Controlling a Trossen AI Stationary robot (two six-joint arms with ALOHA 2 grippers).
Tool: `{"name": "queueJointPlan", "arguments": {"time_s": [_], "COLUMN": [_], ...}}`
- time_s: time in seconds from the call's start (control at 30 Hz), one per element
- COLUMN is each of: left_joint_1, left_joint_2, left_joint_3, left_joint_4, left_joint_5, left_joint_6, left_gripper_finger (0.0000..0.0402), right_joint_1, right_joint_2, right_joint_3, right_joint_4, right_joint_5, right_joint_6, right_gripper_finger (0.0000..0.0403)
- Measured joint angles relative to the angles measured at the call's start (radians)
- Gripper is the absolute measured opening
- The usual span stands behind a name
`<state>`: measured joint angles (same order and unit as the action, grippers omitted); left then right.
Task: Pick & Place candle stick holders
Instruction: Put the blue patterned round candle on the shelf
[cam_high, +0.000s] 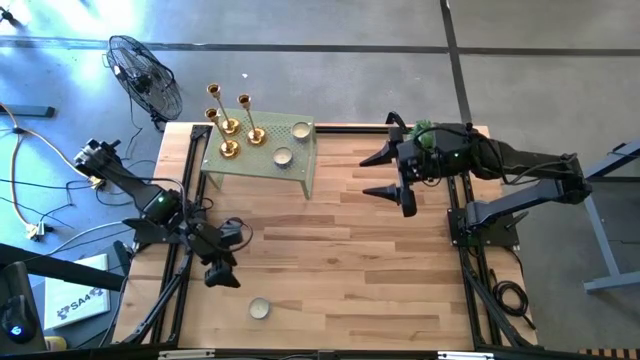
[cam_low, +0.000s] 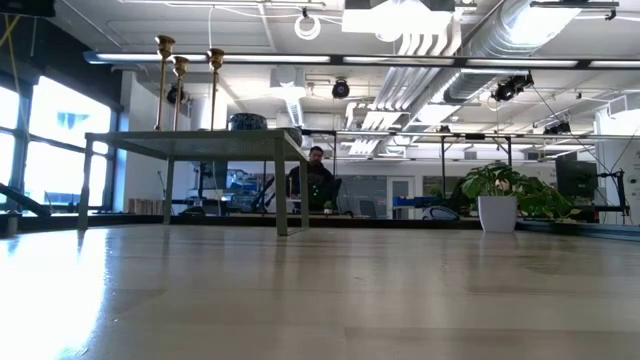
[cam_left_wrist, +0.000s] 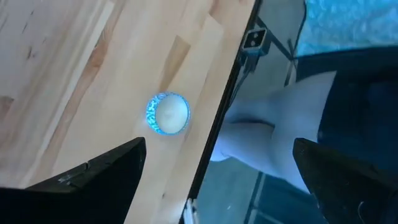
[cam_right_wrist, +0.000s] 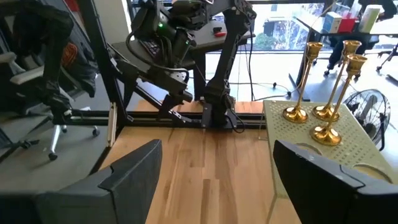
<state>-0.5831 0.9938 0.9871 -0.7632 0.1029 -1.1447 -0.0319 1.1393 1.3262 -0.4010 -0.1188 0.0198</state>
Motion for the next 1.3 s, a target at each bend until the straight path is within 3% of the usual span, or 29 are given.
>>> {"name": "queueJointPlan", "arguments": {"time_s": [0.1, 0.27, 0.4, 0.57, 0.67, 0.77, 1.03, 1.13, 1.3], "left_joint_1": [0.0, 0.0, 0.0, -0.014, -0.037, -0.084, -0.217, -0.24, -0.242], "left_joint_2": [0.02, 0.109, 0.195, 0.294, 0.359, 0.439, 0.67, 0.737, 0.793], "left_joint_3": [0.0, 0.01, 0.087, 0.267, 0.394, 0.514, 0.757, 0.796, 0.813], "left_joint_4": [0.007, 0.0, -0.043, -0.338, -0.558, -0.675, -0.73, -0.745, -0.666], "left_joint_5": [-0.015, 0.061, 0.118, 0.097, 0.001, -0.108, -0.244, -0.237, -0.136], "left_joint_6": [-0.065, -0.155, -0.108, 0.016, 0.062, 0.097, 0.156, 0.154, 0.146], "left_gripper_finger": [0.0398, 0.0398, 0.0398, 0.0398, 0.0398, 0.0398, 0.0398, 0.0398, 0.0398], "right_joint_1": [0.0, 0.0, 0.0, 0.0, 0.01, 0.06, 0.204, 0.252, 0.333], "right_joint_2": [0.0, 0.005, 0.022, 0.061, 0.077, 0.078, 0.077, 0.077, 0.077], "right_joint_3": [0.0, 0.0, 0.0, 0.0, 0.0, 0.0, 0.0, 0.0, 0.0], "right_joint_4": [0.002, 0.002, 0.001, 0.001, 0.001, 0.035, 0.149, 0.144, 0.144], "right_joint_5": [0.0, 0.0, 0.0, -0.004, -0.015, 0.008, 0.155, 0.226, 0.294], "right_joint_6": [-0.032, -0.068, -0.071, -0.024, -0.031, -0.081, -0.085, -0.05, -0.017], "right_gripper_finger": [0.0303, 0.0303, 0.0303, 0.0303, 0.0303, 0.0303, 0.0303, 0.0303, 0.0303]}}
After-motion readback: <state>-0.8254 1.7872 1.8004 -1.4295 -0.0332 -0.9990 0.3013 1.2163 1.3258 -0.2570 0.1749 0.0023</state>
